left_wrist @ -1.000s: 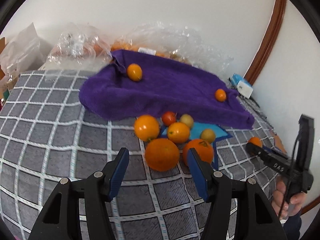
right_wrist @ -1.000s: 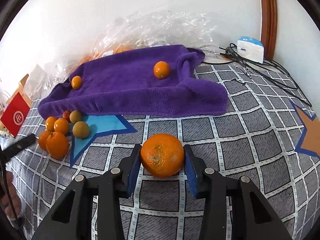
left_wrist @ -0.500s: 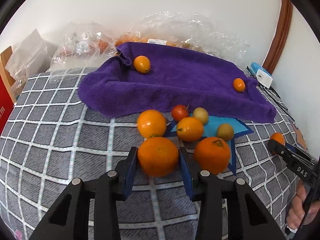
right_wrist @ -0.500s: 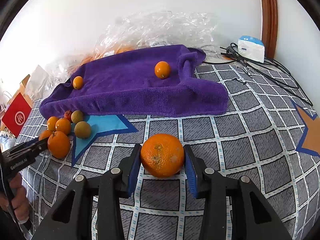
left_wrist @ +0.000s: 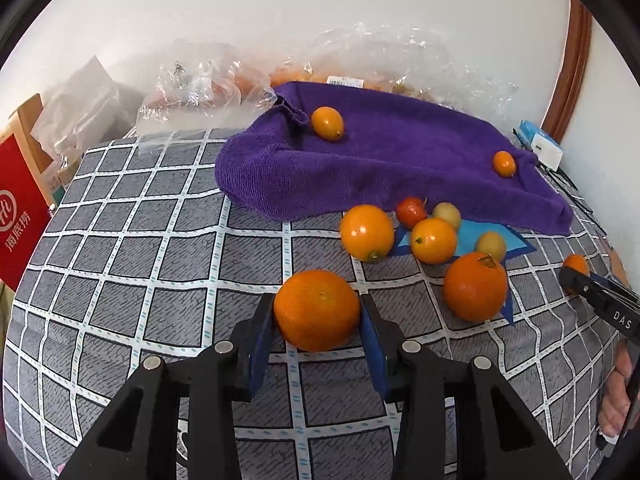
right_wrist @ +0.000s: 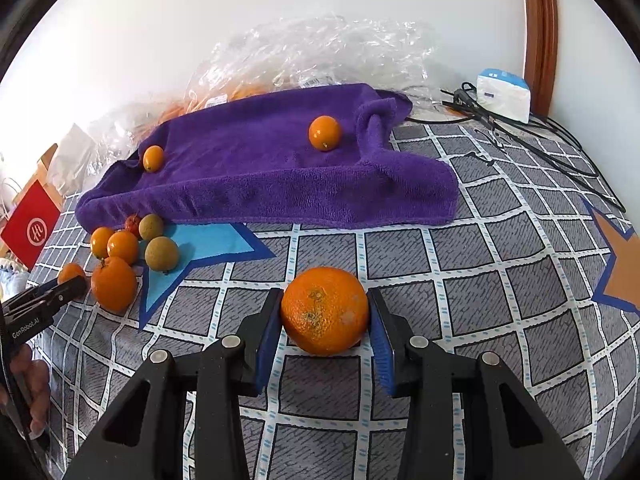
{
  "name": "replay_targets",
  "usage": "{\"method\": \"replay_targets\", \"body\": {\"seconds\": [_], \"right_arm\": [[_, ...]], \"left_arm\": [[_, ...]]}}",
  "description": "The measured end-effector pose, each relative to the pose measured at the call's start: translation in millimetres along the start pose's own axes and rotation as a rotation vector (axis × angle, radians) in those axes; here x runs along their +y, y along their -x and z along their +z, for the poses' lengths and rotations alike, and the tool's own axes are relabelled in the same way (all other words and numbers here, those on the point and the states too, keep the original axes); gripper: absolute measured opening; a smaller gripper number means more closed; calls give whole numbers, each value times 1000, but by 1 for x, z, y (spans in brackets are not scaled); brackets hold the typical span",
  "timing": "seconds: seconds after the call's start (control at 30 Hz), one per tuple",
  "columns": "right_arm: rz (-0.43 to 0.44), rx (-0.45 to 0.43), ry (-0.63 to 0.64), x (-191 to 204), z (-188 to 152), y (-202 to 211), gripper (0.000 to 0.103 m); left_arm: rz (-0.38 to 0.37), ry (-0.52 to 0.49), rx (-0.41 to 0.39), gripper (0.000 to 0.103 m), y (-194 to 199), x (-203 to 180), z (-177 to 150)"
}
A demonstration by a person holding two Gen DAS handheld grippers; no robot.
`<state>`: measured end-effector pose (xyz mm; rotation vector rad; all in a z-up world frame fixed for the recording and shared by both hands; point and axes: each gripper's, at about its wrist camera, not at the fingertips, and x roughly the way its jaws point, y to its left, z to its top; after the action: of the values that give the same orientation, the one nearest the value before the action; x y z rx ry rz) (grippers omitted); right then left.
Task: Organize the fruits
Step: 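Lift and carry both large oranges over the purple towel with both tools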
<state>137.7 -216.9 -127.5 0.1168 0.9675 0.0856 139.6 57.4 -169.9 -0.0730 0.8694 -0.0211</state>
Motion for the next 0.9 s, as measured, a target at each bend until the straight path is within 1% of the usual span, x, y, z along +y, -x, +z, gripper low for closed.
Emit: {"method": "replay_targets", "body": {"seconds": [0.13,0.2,0.4,0.47,0.53,0.6,0.7,0.8,0.9], "right_arm": [[-14,2,6,2,-1,0,41],[-16,4,3,2,0,0,42],[-8,-1,-9,-1,1,0,42],[-11,-15,-5,0,1,3,41],[-2,-35,1,1,0,7,41],[13,-48,3,2,-1,9,41],[29,-59,-5,0,-2,12,41],[38,-65,-10,-1,-2,12,41],[36,-81,-10,-1,-3,15,41]], "left_arm": [[-34,36,-5,39,-1,5,1],[-45,37,0,39,-1,6,1],[-18,27,-1,40,-3,1,2],[-43,38,-6,40,-2,4,3],[-129,81,-21,39,1,14,1],[-181,128,-42,39,5,22,-2],[-193,142,-71,39,11,24,-3],[-188,126,-85,39,13,19,-3],[-187,115,-123,39,21,17,-4]]}}
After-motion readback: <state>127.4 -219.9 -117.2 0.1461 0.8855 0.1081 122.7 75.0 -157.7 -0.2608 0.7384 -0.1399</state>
